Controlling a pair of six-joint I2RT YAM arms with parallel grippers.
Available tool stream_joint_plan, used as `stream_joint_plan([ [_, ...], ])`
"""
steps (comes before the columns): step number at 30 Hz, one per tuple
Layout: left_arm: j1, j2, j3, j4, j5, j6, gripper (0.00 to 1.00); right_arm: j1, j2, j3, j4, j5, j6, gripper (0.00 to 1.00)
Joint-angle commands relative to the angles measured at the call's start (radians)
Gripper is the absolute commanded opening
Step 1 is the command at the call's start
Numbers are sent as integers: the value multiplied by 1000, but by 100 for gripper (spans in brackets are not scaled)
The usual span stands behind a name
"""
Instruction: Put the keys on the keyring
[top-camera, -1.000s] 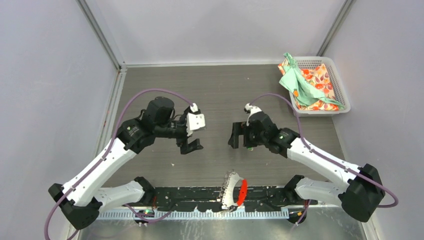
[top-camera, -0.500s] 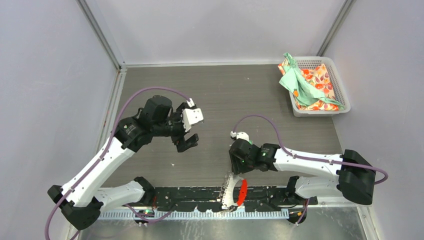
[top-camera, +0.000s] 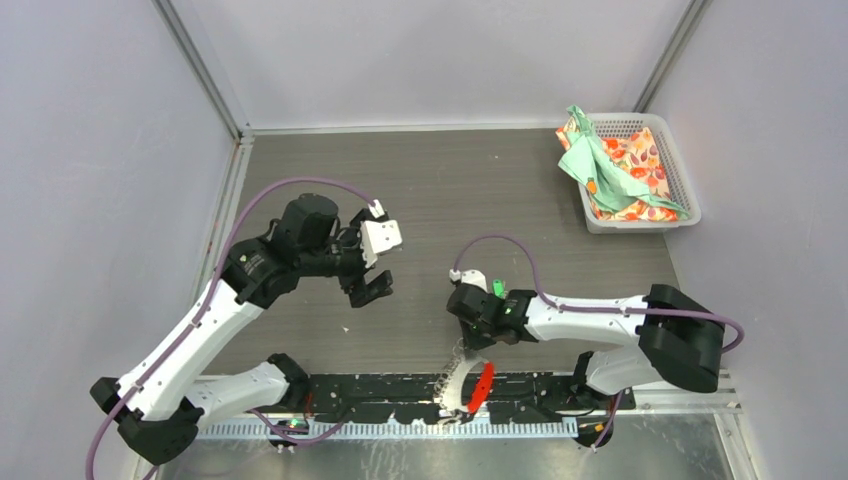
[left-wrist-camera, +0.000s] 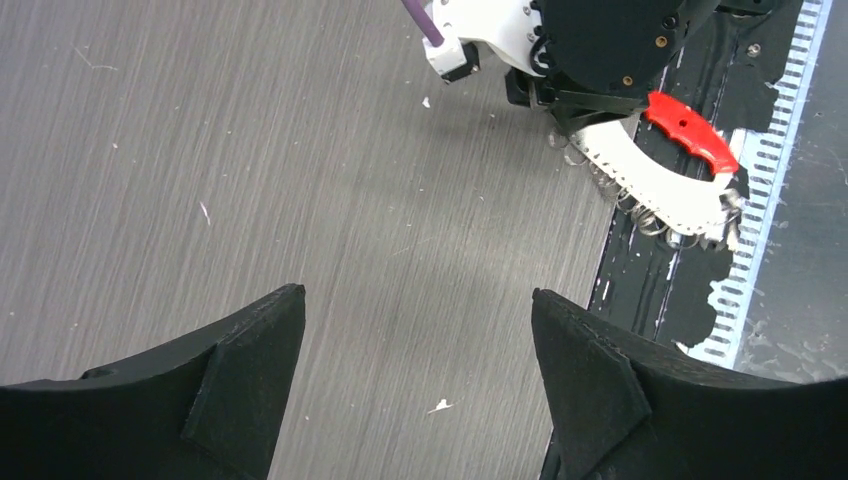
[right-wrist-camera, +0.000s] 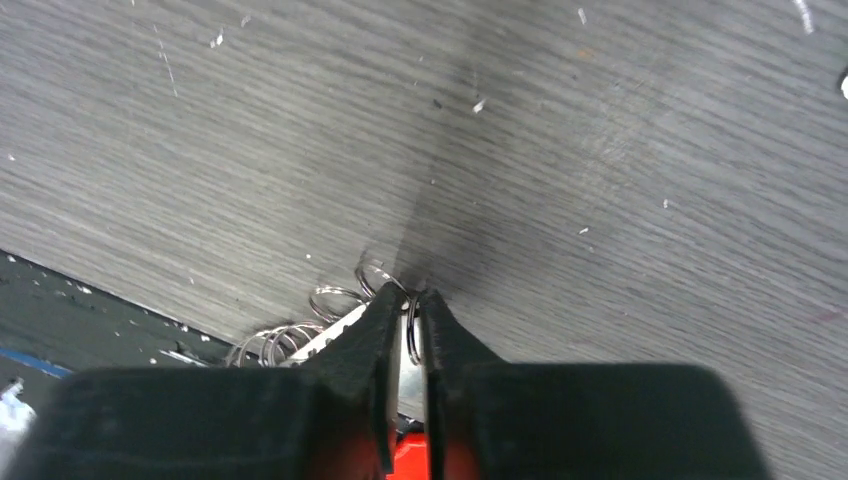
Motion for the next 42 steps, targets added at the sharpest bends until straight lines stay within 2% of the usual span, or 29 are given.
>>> stream_joint_plan([
  [1, 6, -20, 7, 3, 38, -10, 84, 4, -9, 12, 27, 83, 4, 4],
  [5, 5, -27, -18, 1, 68, -16, 82, 4, -79, 13, 51, 83, -41, 1],
  [9, 6, -25, -71, -8, 150, -4, 79, 6, -189, 51, 45, 59, -165, 1],
  [15, 4, -21, -111, 134, 331, -24, 77, 6, -355, 189, 77, -105, -366, 1],
  [19, -10, 4, -101, 223, 394, -35, 74, 5, -337, 352, 43, -228, -455, 1],
  [24, -38, 21, -75, 237, 416, -29, 70, 5, -264, 522, -23, -328, -519, 1],
  [27, -43, 2, -74, 242, 416, -12, 64, 5, -250, 570, -35, -363, -540, 1],
  [32, -43, -30, -58, 248, 440, -40, 42, 6, -225, 617, -80, -379, -580, 1],
  [36, -43, -45, -48, 213, 471, -66, 35, 6, -219, 626, -96, -373, -597, 1],
  [40, -43, -57, -48, 169, 475, -39, 21, 6, -221, 625, -96, -374, -601, 1],
  [42, -43, -59, -53, 161, 473, -27, 20, 5, -221, 627, -96, -378, -598, 1],
])
